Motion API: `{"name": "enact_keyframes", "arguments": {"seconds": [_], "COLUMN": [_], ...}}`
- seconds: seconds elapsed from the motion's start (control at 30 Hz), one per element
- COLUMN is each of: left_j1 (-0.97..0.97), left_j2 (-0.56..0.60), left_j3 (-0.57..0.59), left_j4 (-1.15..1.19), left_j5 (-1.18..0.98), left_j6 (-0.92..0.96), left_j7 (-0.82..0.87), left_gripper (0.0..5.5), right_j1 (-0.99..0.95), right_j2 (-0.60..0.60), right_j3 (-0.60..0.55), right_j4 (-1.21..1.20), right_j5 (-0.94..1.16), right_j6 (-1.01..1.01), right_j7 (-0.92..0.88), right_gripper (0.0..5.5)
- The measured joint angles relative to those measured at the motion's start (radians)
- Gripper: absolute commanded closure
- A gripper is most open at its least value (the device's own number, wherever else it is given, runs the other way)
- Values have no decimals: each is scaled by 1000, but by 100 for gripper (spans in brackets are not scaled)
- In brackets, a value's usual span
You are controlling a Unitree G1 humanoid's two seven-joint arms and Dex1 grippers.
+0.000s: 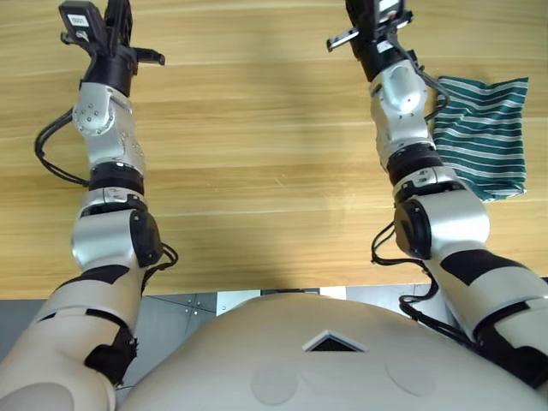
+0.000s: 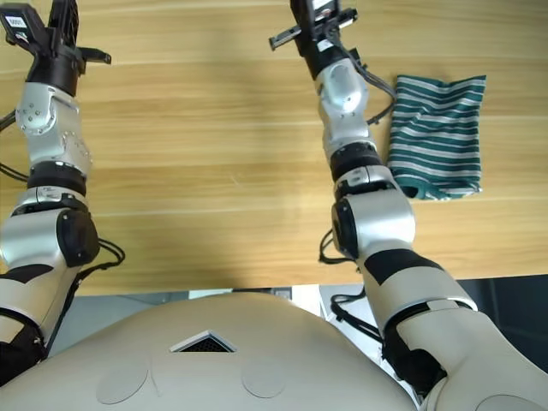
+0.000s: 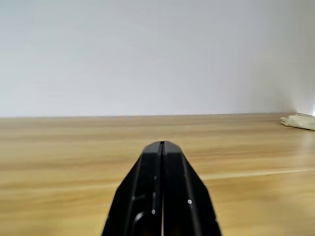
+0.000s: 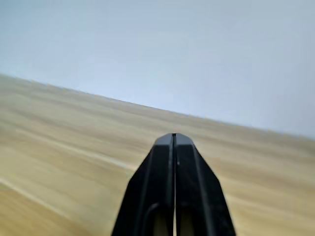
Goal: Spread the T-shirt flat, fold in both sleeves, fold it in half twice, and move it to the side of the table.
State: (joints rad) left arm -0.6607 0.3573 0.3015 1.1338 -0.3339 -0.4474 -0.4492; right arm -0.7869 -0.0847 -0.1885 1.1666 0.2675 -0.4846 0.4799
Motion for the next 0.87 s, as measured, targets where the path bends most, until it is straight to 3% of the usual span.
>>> {"name": "enact_keyframes", "arguments": {"seconds": [0.07,0.13,0.23,0.3,0.53,0.87], "left_j1": [-16,-16,-5,8,88,142], "left_j2": [-2,-5,-11,-19,-38,-49], "left_j3": [78,131,181,191,240,269], "left_j4": [94,142,168,170,171,169], "left_j5": [-54,-85,-103,-103,-113,-122], "left_j6": [42,65,65,64,60,16], "left_j7": [2,2,-4,-24,-167,-331], "left_gripper": [550,550,550,550,550,550], "right_j1": [-5,-11,-14,-14,64,227], "right_j2": [-7,-13,-43,-50,69,93], "right_j3": [-95,-111,-8,16,-80,117], "right_j4": [60,95,119,119,100,95], "right_j5": [90,80,-103,-152,-61,-416], "right_j6": [84,112,105,72,-19,-156], "right_j7": [67,31,-236,-320,-256,-881], "right_gripper": [549,549,549,549,549,549]}}
